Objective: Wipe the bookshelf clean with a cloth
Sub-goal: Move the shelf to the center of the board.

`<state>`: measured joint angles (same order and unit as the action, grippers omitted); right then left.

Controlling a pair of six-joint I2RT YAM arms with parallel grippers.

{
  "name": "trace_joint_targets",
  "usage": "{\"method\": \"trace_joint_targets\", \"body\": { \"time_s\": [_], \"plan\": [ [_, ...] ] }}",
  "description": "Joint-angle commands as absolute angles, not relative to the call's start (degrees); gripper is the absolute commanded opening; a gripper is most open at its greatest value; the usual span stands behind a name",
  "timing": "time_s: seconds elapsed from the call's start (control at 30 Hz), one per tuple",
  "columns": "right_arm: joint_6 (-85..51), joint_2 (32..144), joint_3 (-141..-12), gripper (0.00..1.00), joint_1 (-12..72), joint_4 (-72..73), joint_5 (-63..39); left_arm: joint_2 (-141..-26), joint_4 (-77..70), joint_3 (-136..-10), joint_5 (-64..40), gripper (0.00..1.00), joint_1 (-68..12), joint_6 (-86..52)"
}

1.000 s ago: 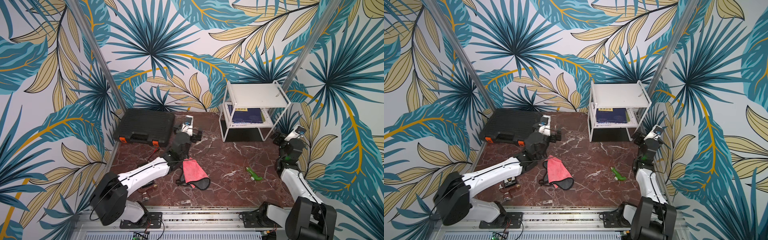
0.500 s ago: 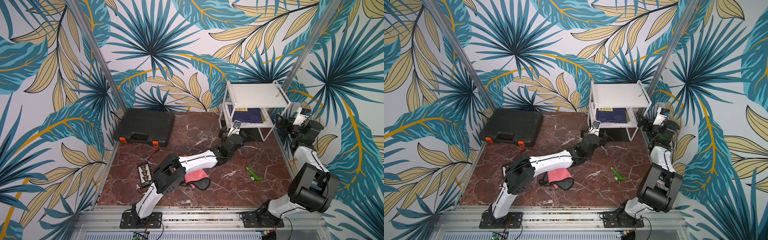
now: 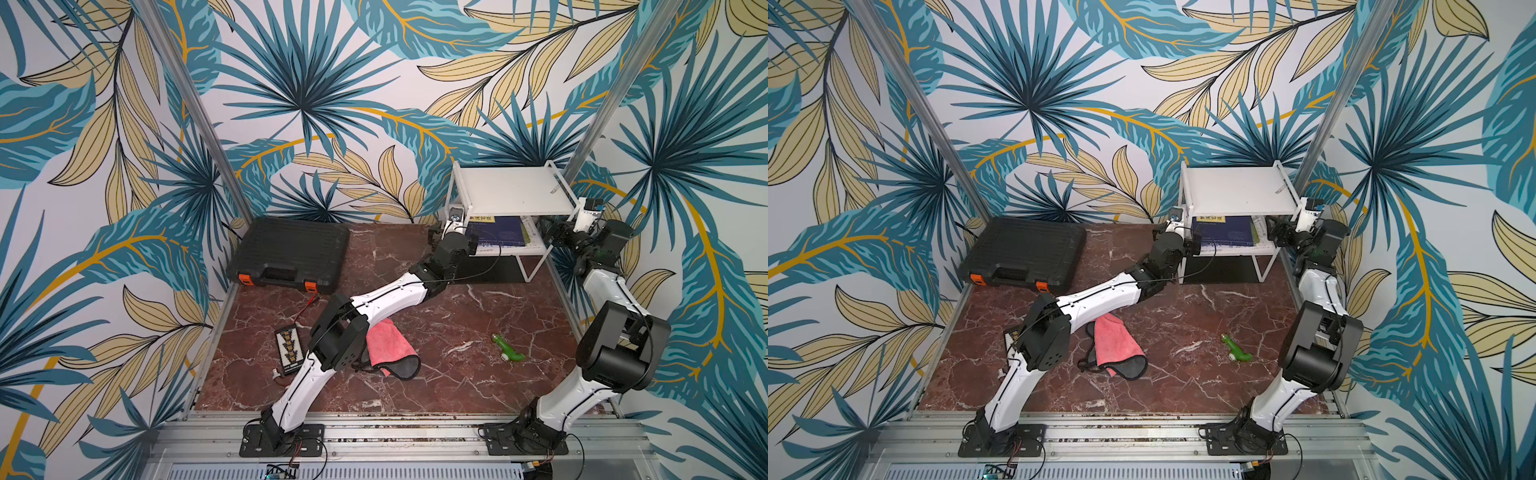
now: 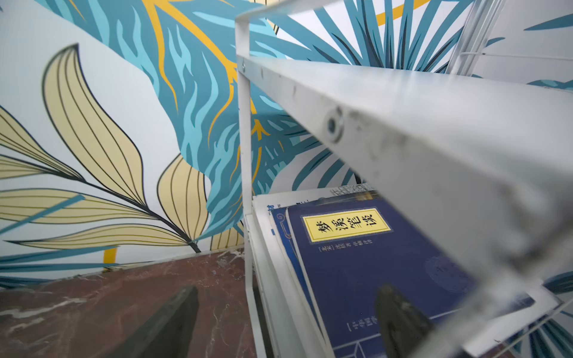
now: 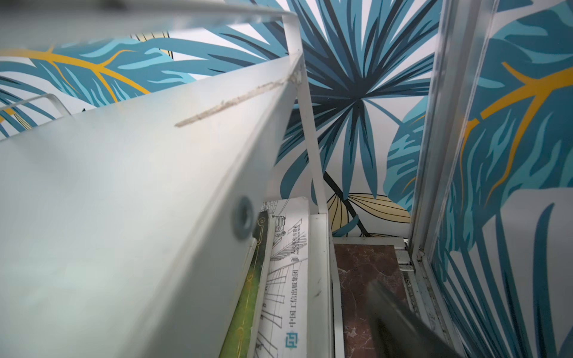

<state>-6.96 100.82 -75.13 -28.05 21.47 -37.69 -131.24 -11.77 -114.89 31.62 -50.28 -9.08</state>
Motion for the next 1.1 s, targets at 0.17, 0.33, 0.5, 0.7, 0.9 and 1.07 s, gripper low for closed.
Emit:
{"method": "trace_joint_targets", "body": {
  "time_s": [0.17, 0.33, 0.5, 0.7, 0.9, 1.07],
  "plan": [
    [-10.1, 93.2, -63.4, 0.33, -25.1, 28.7, -33.8, -126.4, -15.7, -105.7, 31.1, 0.43, -49.3, -7.9],
    [-11.5, 86.5, -55.2, 0.12, -21.6, 31.6, -29.3, -121.7, -19.9, -97.9, 32.3, 0.27, -48.3, -5.3],
    [-11.6, 79.8, -47.6, 0.02, -16.8, 31.6, -24.6, -114.4, -26.3, -85.6, 32.3, 0.16, -46.1, -4.9],
    [-11.6, 74.2, -39.9, 0.01, -12.7, 33.2, -23.7, -110.4, -28.6, -78.1, 15.4, 0.59, -40.4, -5.0],
    [-7.7, 71.9, -39.3, 0.0, -12.7, 28.0, -20.8, -117.2, -26.1, -88.6, -0.2, 0.73, -36.7, 0.2],
    [-7.0, 72.5, -39.4, 0.0, -12.7, 27.1, -20.2, -123.4, -25.5, -97.8, -11.6, 0.74, -34.2, 0.0]
  ]
}}
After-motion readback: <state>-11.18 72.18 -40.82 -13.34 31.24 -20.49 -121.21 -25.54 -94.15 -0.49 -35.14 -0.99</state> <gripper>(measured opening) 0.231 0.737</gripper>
